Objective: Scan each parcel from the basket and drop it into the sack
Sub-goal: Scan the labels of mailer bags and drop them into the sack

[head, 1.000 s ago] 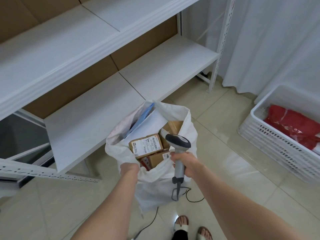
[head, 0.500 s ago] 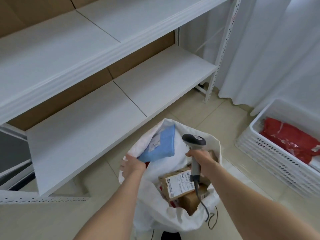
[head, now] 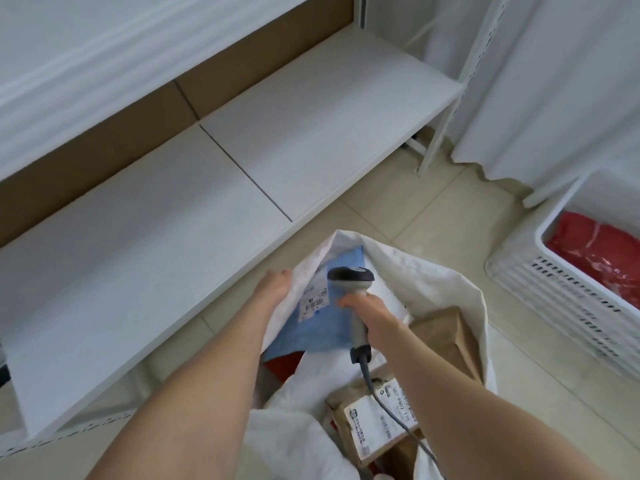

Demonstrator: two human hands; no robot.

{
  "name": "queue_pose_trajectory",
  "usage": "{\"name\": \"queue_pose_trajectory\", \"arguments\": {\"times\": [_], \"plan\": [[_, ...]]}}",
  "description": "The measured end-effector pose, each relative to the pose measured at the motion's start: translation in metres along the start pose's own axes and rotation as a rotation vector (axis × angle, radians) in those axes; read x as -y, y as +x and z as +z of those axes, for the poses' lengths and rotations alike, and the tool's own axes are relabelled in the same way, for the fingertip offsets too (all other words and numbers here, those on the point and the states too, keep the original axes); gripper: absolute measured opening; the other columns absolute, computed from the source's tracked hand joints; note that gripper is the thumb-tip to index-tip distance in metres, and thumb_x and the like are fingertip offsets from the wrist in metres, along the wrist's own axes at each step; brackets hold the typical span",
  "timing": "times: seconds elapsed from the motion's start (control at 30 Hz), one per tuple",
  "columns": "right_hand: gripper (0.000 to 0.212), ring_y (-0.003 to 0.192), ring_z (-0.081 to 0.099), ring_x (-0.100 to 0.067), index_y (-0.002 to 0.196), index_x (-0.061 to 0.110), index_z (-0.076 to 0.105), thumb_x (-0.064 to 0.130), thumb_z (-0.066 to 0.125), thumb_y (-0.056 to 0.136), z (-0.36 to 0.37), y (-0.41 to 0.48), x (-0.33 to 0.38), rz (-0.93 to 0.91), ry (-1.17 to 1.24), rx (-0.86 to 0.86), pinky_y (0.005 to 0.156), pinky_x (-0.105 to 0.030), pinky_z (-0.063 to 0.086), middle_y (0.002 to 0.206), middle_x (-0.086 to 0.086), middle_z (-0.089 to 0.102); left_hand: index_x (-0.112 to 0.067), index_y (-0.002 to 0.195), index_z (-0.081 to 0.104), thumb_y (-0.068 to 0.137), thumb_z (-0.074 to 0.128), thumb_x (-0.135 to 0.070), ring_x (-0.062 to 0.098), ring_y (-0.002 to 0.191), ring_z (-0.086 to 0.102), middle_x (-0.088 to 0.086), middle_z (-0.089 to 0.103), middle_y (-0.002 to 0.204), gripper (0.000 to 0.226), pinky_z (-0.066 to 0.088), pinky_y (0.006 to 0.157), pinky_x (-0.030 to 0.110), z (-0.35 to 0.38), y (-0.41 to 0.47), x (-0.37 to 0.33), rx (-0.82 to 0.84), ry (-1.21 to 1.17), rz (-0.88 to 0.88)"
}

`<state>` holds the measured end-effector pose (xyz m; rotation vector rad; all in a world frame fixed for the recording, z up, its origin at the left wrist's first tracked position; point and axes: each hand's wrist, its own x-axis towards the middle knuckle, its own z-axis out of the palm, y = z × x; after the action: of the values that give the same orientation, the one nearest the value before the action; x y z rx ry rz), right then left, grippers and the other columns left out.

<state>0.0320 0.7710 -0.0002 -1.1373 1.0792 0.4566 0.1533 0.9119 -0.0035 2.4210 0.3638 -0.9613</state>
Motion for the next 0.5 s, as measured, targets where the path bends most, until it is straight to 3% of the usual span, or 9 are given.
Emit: {"name": "queue_pose_trajectory", "arguments": {"times": [0.1,0.17,0.23,0.33,0.43,0.5], "plan": [[0.015,0.083,0.058,-0.029,0.096,0.004,0.059,0.008,0.064,0.082,0.009,0.016,-0.009,0.063,0.043,0.015,0.068,-0.033,0.047,0.095,-0.017,0.058,-0.002,0.126,0.056,0.097,0.048,-0.035,0.029,0.114,0.057,0.012,0.06,0.124,0.044,0.049,0.089,0.035,0.018,0.012,-0.006,0.139,-0.074,0.001],[0.017,0.083,0.057,-0.028,0.096,0.005,0.059,0.009,0.066,0.081,0.015,0.025,-0.014,0.099,0.07,0.024,0.068,-0.033,0.046,0.095,-0.016,0.057,-0.003,0.106,0.066,0.086,0.063,-0.035,0.026,0.094,0.065,0.009,0.068,0.101,0.039,0.054,0.075,0.034,0.037,0.016,-0.004,0.13,-0.087,-0.012],[0.024,0.084,0.057,-0.028,0.101,0.004,0.06,0.01,0.068,0.079,0.023,0.029,-0.018,0.125,0.086,0.034,0.07,-0.034,0.046,0.094,-0.015,0.057,-0.001,0.09,0.069,0.078,0.067,-0.026,0.023,0.081,0.064,0.011,0.068,0.085,0.028,0.05,0.071,0.03,0.041,0.013,-0.009,0.107,-0.201,-0.024],[0.022,0.08,0.058,-0.025,0.103,0.004,0.059,0.009,0.066,0.083,0.027,0.03,-0.019,0.148,0.089,0.003,0.068,-0.032,0.048,0.091,-0.014,0.06,-0.009,0.065,0.056,0.069,0.059,-0.01,0.019,0.064,0.048,0.011,0.05,0.067,0.006,0.036,0.059,0.029,0.01,0.009,-0.031,0.05,-0.446,0.033],[0.017,0.074,0.06,-0.022,0.1,0.004,0.058,0.006,0.064,0.085,0.025,0.025,-0.013,0.121,0.125,-0.01,0.06,-0.029,0.048,0.088,-0.013,0.064,-0.012,0.057,0.033,0.075,0.046,0.003,0.017,0.053,0.031,0.004,0.035,0.059,0.027,0.024,0.051,0.024,-0.029,0.002,-0.044,-0.06,-0.484,0.055],[0.017,0.076,0.062,-0.025,0.101,0.002,0.058,0.006,0.064,0.085,0.024,0.015,-0.007,0.101,0.145,0.001,0.059,-0.029,0.048,0.092,-0.015,0.065,-0.009,0.061,0.039,0.081,0.043,0.006,0.018,0.056,0.035,0.005,0.04,0.064,0.026,0.027,0.051,0.026,-0.034,-0.006,-0.048,-0.026,-0.346,0.062]]}}
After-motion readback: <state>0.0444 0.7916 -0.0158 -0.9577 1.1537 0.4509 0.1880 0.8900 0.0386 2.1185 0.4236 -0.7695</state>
